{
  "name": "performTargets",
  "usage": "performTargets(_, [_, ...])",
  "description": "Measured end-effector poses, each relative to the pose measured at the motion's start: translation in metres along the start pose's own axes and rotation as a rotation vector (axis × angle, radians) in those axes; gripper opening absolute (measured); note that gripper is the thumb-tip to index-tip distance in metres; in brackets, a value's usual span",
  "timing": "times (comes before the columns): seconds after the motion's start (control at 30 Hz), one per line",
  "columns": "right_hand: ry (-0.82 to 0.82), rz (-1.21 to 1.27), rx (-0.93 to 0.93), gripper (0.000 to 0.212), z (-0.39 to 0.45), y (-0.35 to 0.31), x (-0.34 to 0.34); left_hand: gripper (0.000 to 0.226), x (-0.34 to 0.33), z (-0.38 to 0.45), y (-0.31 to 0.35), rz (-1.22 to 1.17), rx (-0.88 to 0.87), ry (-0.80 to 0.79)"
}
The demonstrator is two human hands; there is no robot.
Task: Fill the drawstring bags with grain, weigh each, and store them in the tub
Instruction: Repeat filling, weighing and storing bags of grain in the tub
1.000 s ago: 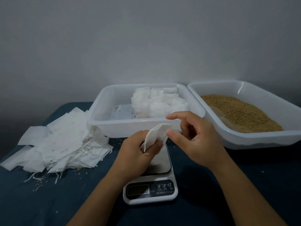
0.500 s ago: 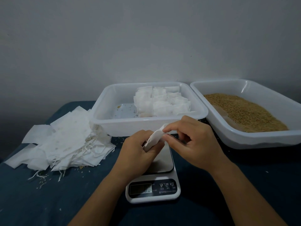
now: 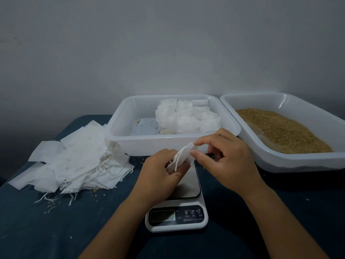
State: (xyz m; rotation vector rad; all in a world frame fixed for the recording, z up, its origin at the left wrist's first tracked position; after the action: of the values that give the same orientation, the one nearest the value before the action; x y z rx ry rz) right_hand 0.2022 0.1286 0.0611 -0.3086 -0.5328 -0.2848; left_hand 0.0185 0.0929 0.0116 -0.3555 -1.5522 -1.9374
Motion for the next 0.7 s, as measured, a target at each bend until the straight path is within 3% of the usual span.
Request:
performTargets(0.4, [-0.182,0.048,0.049,0.020,-0.004,0.000,-0.009,0.045,-0.002,-0.002,0.001,0.035,-0.062,0.016])
performTargets(0.53, [-0.190,0.088,0.043,0.016,-0.002,-0.001,-0.011,0.028,-0.001,0.000,0.003,0.034,-0.072,0.017])
performTargets(0.7, [-0.224,0.100,0.114,0.011,0.011,-0.008,-0.005,0.024,0.000,0.000,0.004,0.027,-0.038,0.029])
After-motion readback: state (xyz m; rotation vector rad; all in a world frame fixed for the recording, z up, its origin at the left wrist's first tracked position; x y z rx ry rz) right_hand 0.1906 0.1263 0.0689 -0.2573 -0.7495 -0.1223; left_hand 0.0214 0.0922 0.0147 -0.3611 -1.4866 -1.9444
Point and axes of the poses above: each hand's wrist, its own z-axis towards the middle knuckle, its own x-axis out of the back of the hand, y = z × x, the point moved 5 cm from there along z, towards the middle knuckle, and after that the axes turned 14 degrees about x, right-handed, at the moved point
